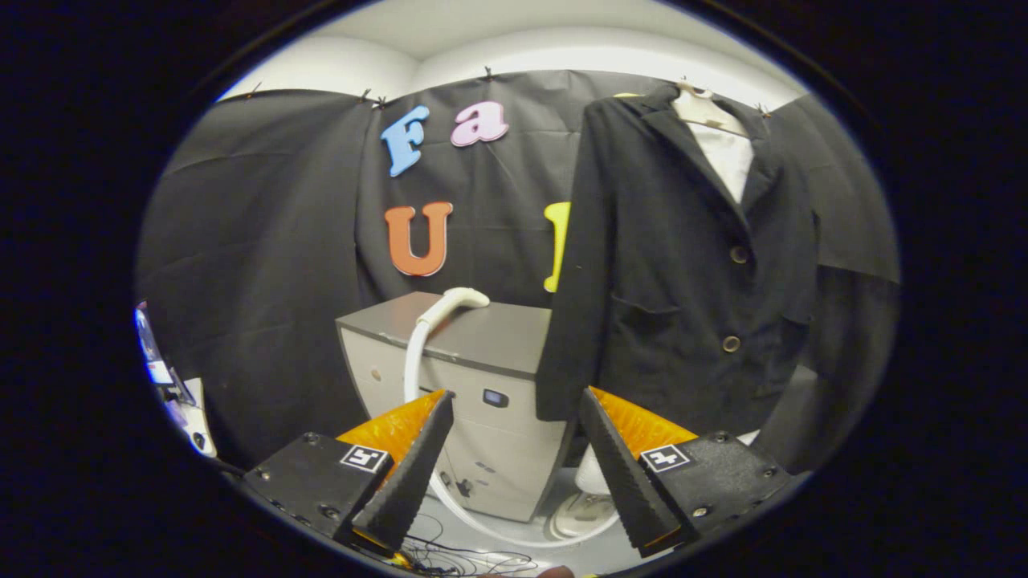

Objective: Iron the clothes twice with a garment steamer, once on the left side and once on the right side.

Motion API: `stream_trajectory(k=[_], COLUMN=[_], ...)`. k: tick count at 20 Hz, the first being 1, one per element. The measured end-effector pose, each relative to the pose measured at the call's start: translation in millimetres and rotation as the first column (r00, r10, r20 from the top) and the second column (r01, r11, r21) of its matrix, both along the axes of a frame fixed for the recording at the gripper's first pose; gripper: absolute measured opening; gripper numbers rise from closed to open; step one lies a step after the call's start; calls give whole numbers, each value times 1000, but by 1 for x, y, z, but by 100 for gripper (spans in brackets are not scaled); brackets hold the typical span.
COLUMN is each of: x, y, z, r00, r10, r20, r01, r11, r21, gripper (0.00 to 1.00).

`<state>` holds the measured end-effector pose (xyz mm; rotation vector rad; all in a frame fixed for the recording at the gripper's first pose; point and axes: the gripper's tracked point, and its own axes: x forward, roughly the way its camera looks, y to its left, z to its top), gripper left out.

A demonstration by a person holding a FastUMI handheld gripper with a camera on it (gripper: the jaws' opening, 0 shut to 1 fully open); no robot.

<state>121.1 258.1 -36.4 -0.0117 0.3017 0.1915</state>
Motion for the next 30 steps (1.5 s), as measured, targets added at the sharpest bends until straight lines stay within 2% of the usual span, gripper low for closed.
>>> stream_trajectory(k=[5,8,11,16,23,28,30], x=[66,114,166,236,298,319,326], y=[65,100,130,166,189,198,200], z=[14,21,27,12,-49,-83,-87], r00=[998,994,990,974,925,904,913], r10=[70,102,138,174,99,27,9], r20=[4,-34,-42,-147,-367,-427,-407], r01=[-70,-101,-137,-174,-99,-46,-41], r11=[997,994,990,985,995,998,997], r21=[20,47,20,13,20,-35,-71], gripper=[99,99,99,98,96,92,86])
